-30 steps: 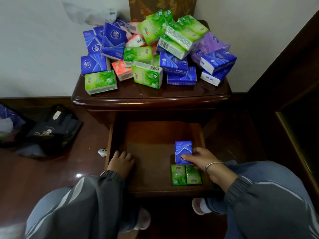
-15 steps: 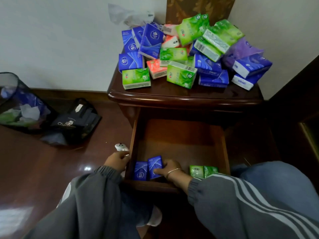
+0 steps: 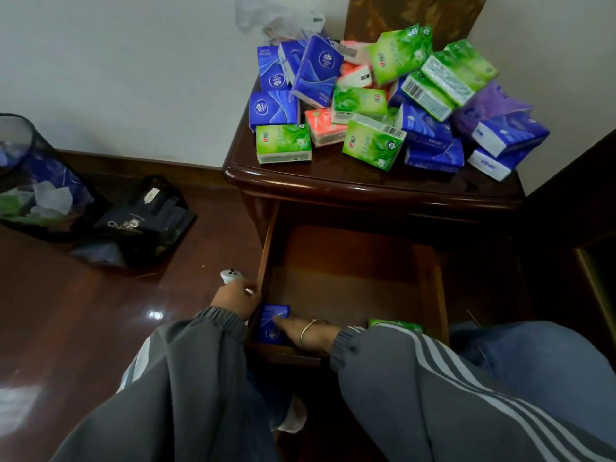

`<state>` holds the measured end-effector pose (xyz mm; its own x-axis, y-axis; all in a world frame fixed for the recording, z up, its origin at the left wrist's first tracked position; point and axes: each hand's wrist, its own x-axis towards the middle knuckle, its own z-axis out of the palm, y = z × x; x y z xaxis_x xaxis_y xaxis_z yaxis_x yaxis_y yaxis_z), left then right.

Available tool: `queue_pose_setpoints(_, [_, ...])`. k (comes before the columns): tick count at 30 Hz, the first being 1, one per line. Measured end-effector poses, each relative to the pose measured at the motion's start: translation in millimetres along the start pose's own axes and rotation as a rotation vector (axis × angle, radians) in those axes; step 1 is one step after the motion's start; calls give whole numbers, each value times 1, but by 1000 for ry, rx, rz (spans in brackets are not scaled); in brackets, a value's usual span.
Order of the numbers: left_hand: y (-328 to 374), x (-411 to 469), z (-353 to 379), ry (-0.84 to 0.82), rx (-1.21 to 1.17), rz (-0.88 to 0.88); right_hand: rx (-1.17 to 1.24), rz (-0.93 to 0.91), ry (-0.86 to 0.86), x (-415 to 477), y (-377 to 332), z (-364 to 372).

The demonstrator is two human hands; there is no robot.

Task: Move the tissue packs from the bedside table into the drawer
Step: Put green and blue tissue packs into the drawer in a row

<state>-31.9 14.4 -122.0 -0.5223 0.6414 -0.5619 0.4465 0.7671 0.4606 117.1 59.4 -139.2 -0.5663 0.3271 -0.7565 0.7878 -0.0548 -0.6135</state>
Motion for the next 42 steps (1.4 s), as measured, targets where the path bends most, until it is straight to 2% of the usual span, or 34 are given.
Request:
queue_pose_setpoints(2, [1, 0, 2, -1, -17, -15, -15, 8, 18, -5, 0, -3])
queue_pose_setpoints(6, [3, -1, 3, 36, 45, -3, -145, -21, 175, -34, 6, -26])
queue_pose_setpoints(8, [6, -2, 1, 123, 31, 10, -263, -153, 191, -68, 10, -48])
queue_pose_setpoints(11, [14, -8, -10, 376, -69, 87, -510, -393, 254, -132, 17, -92])
queue_pose_setpoints(13, [24, -15, -24, 549, -173, 139, -567, -531, 499, -173, 19, -129])
queue_pose_setpoints(15, [36, -23, -42, 730, -231, 207, -625, -637, 879, -202, 24, -167])
queue_pose_setpoints(16, [45, -27, -51, 815, -259, 248, -680, -623, 1028, -212, 26, -185])
queue_pose_setpoints(18, [68, -37, -72, 940, -310, 370, -792, -500, 1153, -220, 27, -210])
queue_pose_setpoints(20, [98, -45, -90, 991, -278, 559, -813, -464, 1170, -216, 21, -221])
queue_pose_setpoints(22, [130, -48, -103, 985, -122, 735, -853, -537, 1204, -205, 3, -221])
queue_pose_setpoints(24, [158, -45, -112, 946, 55, 783, -930, -602, 1238, -191, -24, -215])
queue_pose_setpoints(27, [183, -33, -113, 828, 206, 664, -1020, -529, 1182, -166, -62, -204])
queue_pose_setpoints(30, [182, -17, -104, 699, 336, 529, -1007, -398, 1140, -142, -82, -202])
queue_pose_setpoints(33, [175, -11, -99, 647, 322, 476, -1054, -275, 1103, -129, -87, -200])
queue_pose_setpoints(35, [174, -11, -98, 664, 297, 487, -1071, -267, 1151, -127, -87, -199])
queue_pose_setpoints(38, [177, -16, -100, 700, 228, 476, -1145, -291, 1358, -129, -89, -195])
queue_pose_setpoints(40, [180, -20, -105, 713, 206, 441, -1166, -391, 1483, -132, -94, -192])
queue_pose_setpoints(42, [181, -24, -112, 665, 178, 428, -1129, -462, 1500, -136, -96, -191])
